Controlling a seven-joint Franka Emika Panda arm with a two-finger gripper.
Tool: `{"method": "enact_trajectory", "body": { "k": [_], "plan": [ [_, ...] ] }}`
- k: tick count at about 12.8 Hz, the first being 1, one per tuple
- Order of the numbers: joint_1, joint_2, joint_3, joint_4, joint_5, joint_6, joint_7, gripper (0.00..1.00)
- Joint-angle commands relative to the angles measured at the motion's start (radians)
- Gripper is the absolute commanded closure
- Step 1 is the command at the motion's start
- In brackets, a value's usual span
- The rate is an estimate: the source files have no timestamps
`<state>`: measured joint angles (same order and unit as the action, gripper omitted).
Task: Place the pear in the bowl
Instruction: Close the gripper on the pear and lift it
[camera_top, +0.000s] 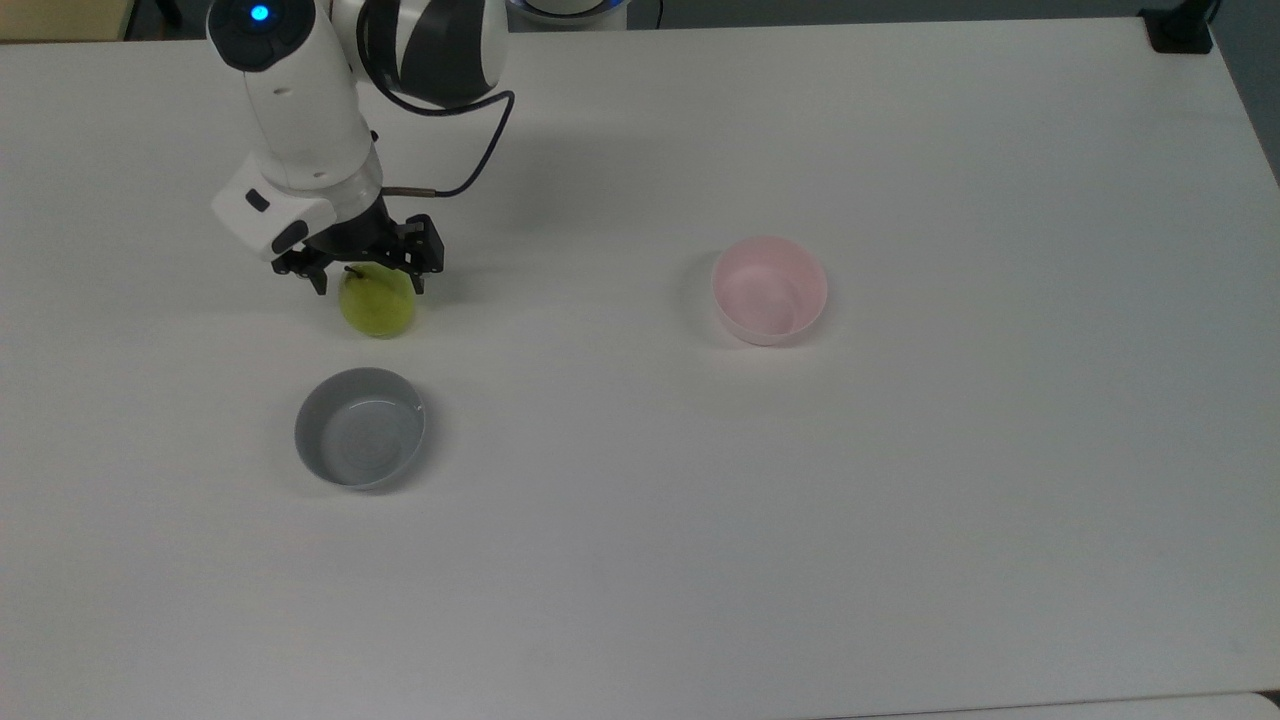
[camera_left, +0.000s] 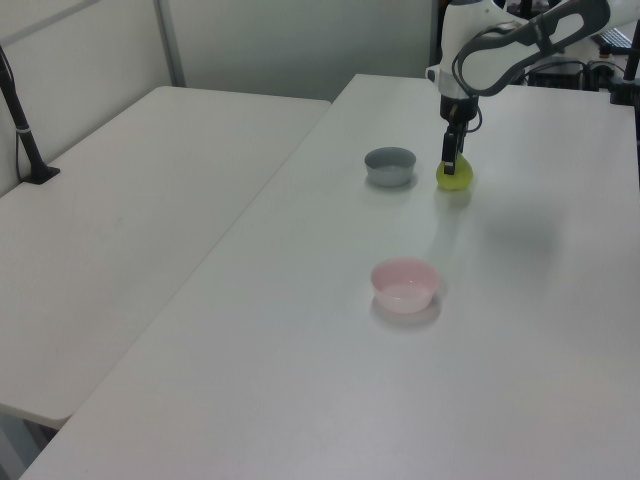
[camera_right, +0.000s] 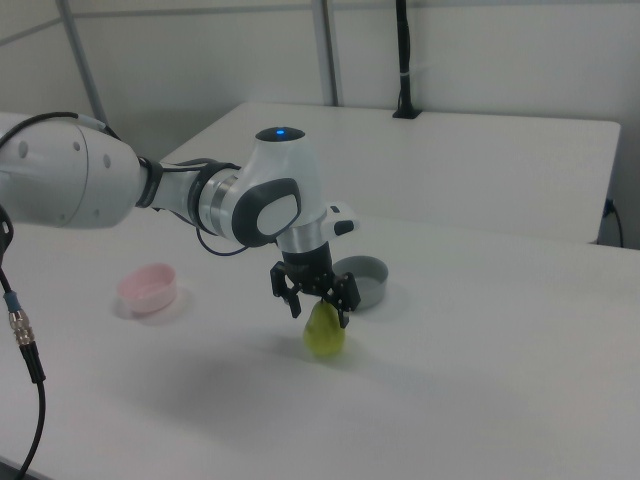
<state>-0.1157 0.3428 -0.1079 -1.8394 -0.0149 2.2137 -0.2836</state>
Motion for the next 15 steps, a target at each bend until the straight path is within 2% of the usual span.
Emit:
{"method": "enact_trajectory", "body": {
  "k": [1,3,4,5,8,11,15],
  "plan": [
    [0.016,0.001,-0.007,-0.032,0.001,0.027,0.006,0.08],
    [0.016,0.007,-0.007,-0.035,0.0,0.027,0.004,0.53],
    [0.016,0.005,-0.007,-0.034,0.0,0.027,0.004,0.71],
    [0.014,0.004,-0.007,-0.032,0.0,0.024,0.001,0.79],
    [0.016,-0.028,-0.007,-0.029,0.0,0.006,-0.012,0.8],
    [0.025,-0.099,-0.006,-0.003,0.0,-0.078,-0.005,0.8],
    [0.054,-0.148,-0.006,0.15,-0.002,-0.3,-0.005,0.8]
  ]
}}
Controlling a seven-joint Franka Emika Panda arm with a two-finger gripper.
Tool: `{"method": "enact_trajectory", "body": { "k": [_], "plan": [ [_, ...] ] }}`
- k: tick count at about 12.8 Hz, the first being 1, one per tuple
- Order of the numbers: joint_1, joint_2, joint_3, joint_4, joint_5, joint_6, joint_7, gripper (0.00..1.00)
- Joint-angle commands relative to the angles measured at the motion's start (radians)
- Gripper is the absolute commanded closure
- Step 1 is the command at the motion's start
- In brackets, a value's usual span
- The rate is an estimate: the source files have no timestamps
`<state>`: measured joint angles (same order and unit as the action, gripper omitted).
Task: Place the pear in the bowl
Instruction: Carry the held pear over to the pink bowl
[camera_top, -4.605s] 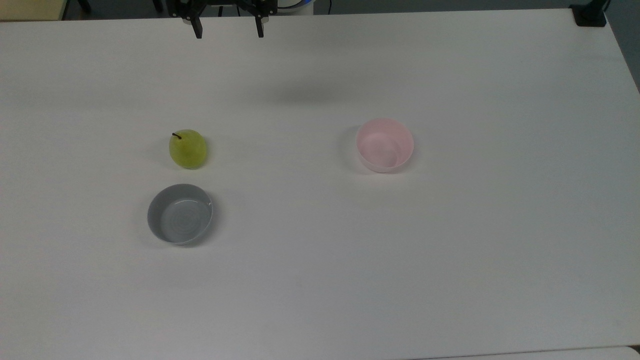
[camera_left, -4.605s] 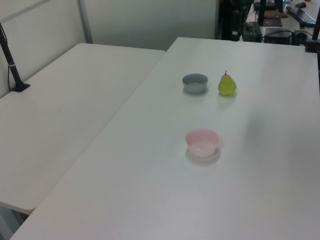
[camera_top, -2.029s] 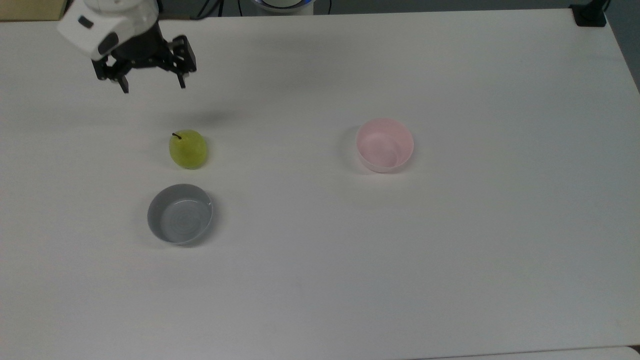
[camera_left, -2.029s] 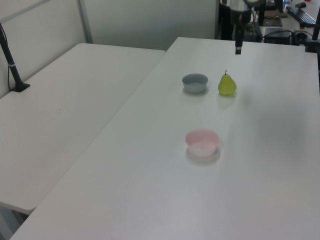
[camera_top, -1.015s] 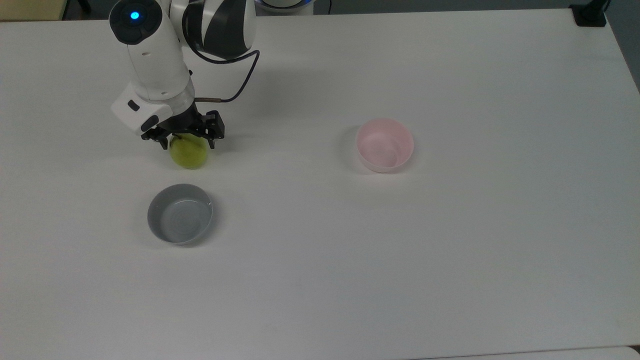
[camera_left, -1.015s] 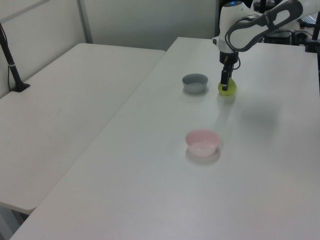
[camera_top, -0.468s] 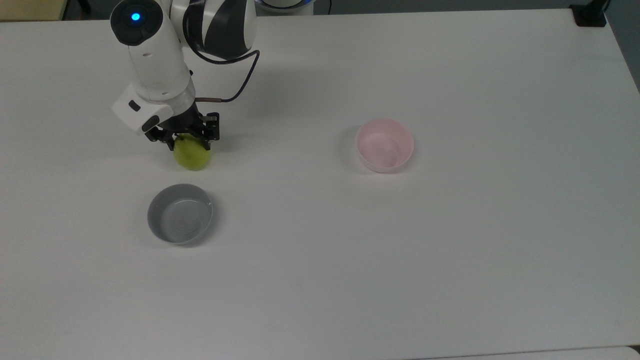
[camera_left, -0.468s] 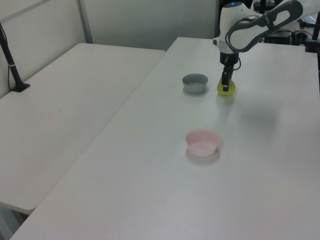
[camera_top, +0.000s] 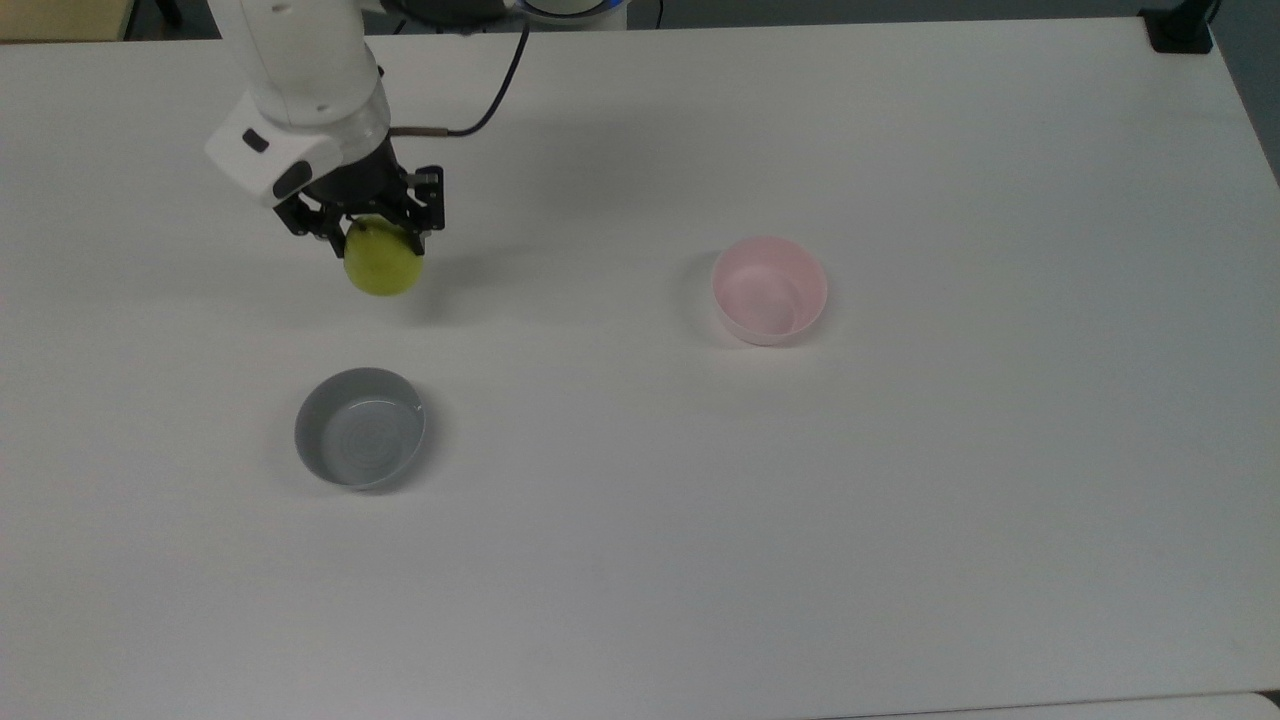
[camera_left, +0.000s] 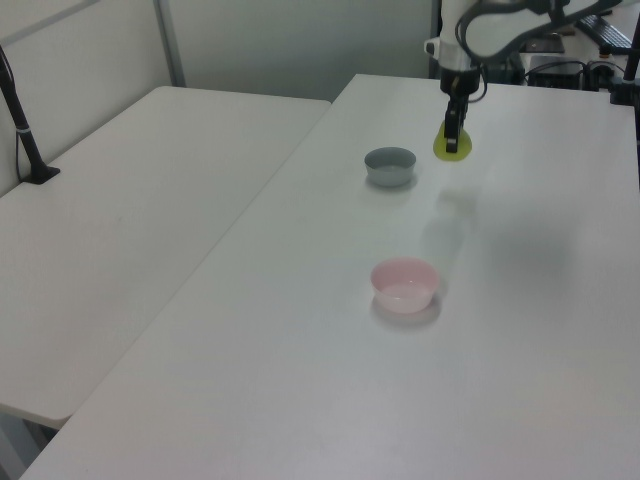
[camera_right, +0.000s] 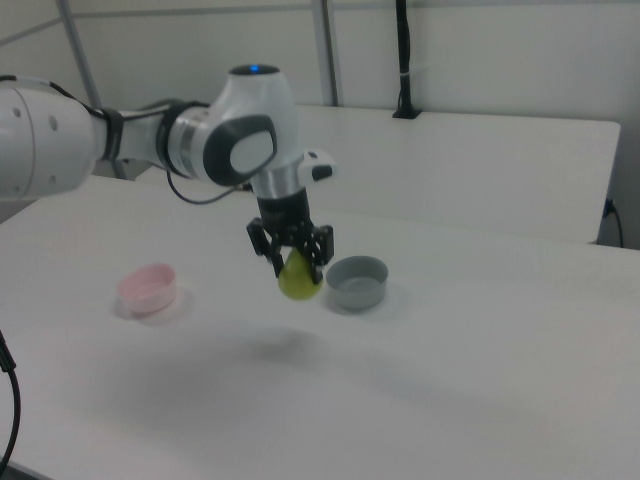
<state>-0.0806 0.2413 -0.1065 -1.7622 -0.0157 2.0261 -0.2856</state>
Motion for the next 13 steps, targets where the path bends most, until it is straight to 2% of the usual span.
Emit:
{"method": "enact_trajectory", "body": {
  "k": [1,3,5,7,9,13],
  "plan": [
    [0.027,-0.051,-0.007,0.12,0.0,-0.163,0.003,0.8],
    [0.031,-0.05,-0.007,0.248,0.012,-0.323,0.002,0.8],
    [0.036,-0.057,-0.009,0.315,0.016,-0.436,0.002,0.8],
    [0.096,-0.076,-0.022,0.305,0.016,-0.445,0.005,0.8],
    [0.146,-0.079,-0.025,0.3,0.064,-0.446,0.025,0.8],
    [0.286,-0.079,-0.029,0.262,0.078,-0.429,0.149,0.8]
  ]
}}
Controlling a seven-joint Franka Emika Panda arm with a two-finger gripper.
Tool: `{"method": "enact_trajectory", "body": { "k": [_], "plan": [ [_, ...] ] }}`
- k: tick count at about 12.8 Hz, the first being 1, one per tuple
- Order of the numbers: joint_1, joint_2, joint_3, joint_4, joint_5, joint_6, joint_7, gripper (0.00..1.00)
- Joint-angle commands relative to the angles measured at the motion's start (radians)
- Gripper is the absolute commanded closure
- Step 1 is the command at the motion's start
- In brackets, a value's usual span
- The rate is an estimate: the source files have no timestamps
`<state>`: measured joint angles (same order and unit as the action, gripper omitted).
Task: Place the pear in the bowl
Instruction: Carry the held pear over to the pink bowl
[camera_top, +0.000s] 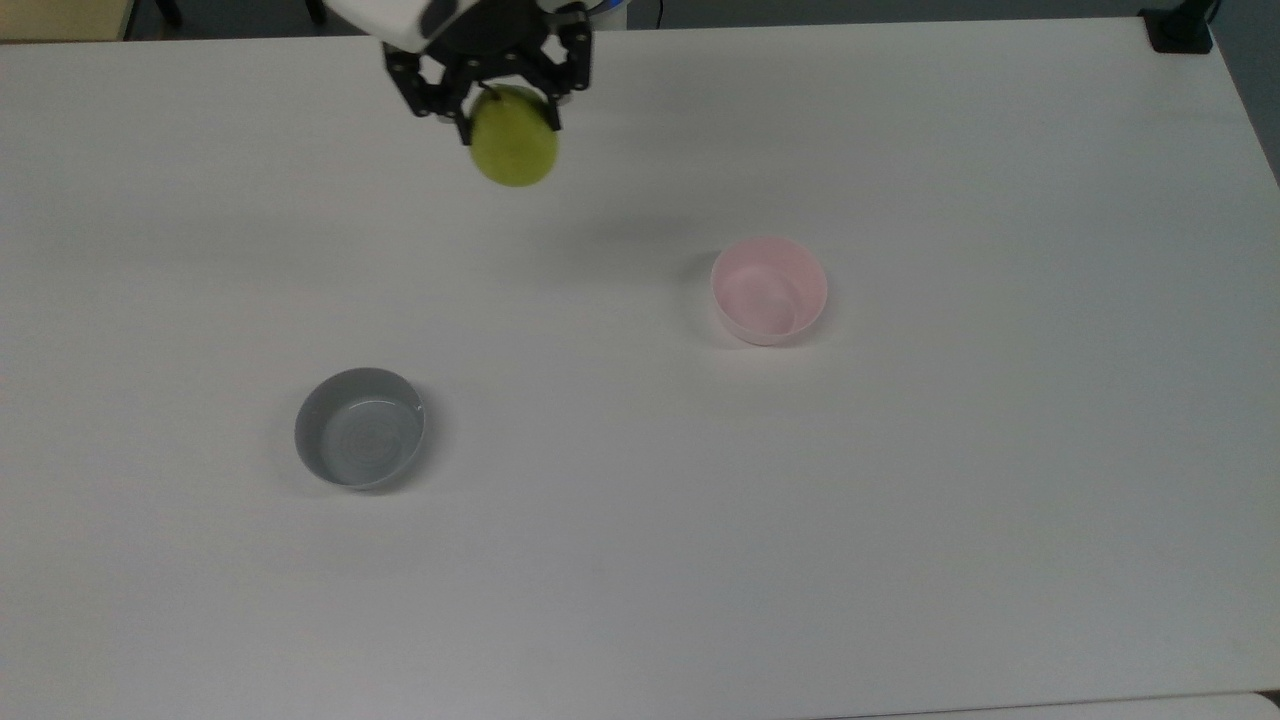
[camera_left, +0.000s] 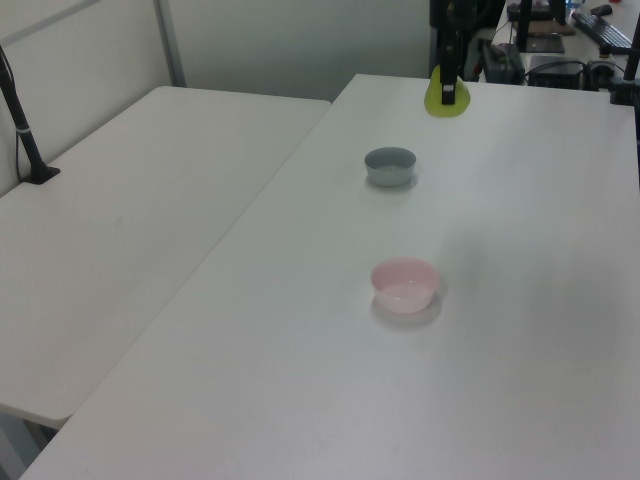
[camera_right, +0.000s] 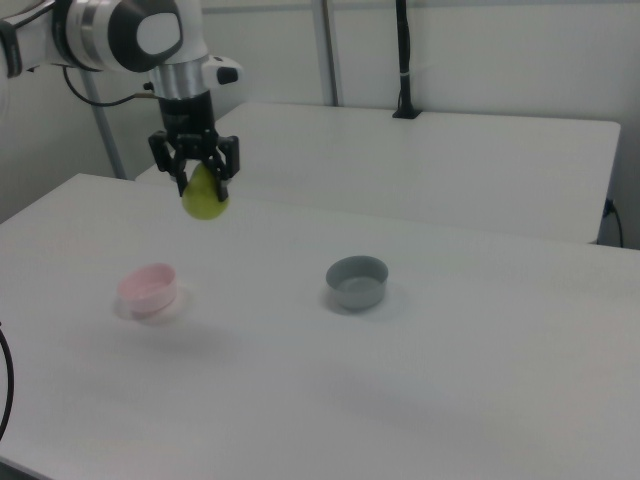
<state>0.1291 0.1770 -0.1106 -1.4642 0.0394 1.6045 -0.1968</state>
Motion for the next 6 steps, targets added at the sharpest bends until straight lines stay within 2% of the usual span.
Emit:
{"method": "enact_trajectory", "body": {
  "k": [1,3,6],
  "plan": [
    [0.127,-0.014,-0.026,-0.056,0.048,-0.006,0.085,0.8],
    [0.18,-0.014,-0.023,-0.119,0.06,0.059,0.118,0.8],
    [0.245,0.002,-0.012,-0.226,0.063,0.236,0.177,0.8]
  ]
}}
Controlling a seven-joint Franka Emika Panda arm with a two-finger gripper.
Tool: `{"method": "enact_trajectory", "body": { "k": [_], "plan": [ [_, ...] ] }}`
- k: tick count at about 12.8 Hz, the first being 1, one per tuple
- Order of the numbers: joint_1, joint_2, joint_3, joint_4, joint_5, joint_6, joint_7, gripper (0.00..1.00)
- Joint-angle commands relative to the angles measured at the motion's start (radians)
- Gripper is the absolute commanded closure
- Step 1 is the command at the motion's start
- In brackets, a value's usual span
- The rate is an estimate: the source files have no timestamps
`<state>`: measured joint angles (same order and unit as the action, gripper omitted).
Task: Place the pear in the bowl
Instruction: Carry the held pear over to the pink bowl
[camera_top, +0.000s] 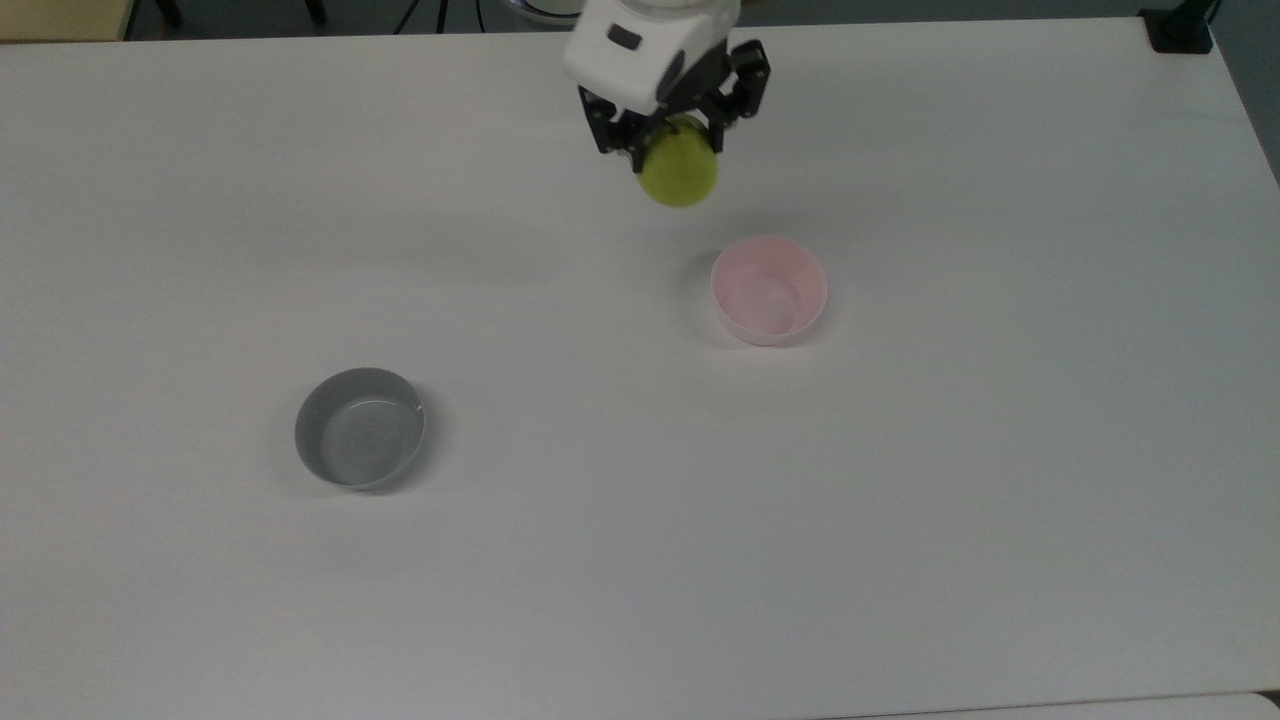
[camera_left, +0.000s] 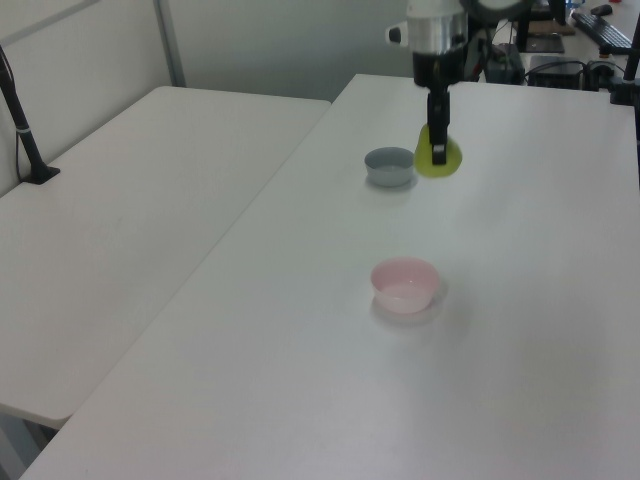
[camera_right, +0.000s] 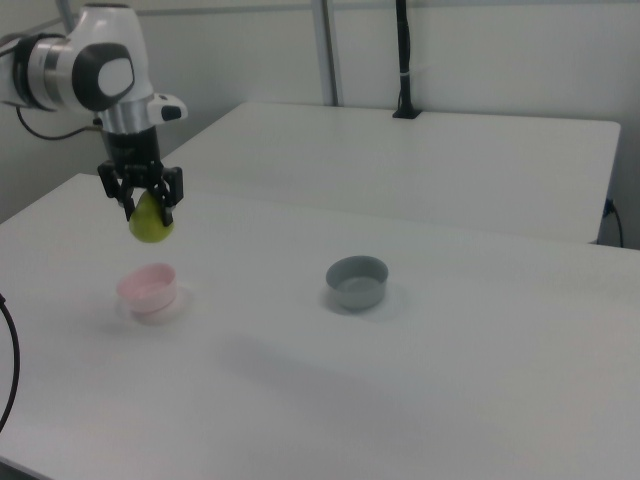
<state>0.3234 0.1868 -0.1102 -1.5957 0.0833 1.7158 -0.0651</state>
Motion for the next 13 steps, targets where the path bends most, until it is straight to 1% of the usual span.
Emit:
{"method": "enact_trajectory", "body": {
  "k": [1,3,6,8,10,13],
  "plan": [
    [0.06,0.014,-0.009,-0.099,0.021,0.152,0.05,0.8],
    [0.101,0.058,-0.006,-0.108,0.023,0.226,0.079,0.8],
    [0.14,0.106,-0.006,-0.141,0.021,0.33,0.139,0.8],
    [0.166,0.151,-0.006,-0.136,0.013,0.358,0.156,0.8],
    [0.166,0.164,-0.006,-0.139,0.012,0.392,0.156,0.8],
    [0.164,0.183,-0.006,-0.135,0.007,0.393,0.156,0.76]
  ]
}}
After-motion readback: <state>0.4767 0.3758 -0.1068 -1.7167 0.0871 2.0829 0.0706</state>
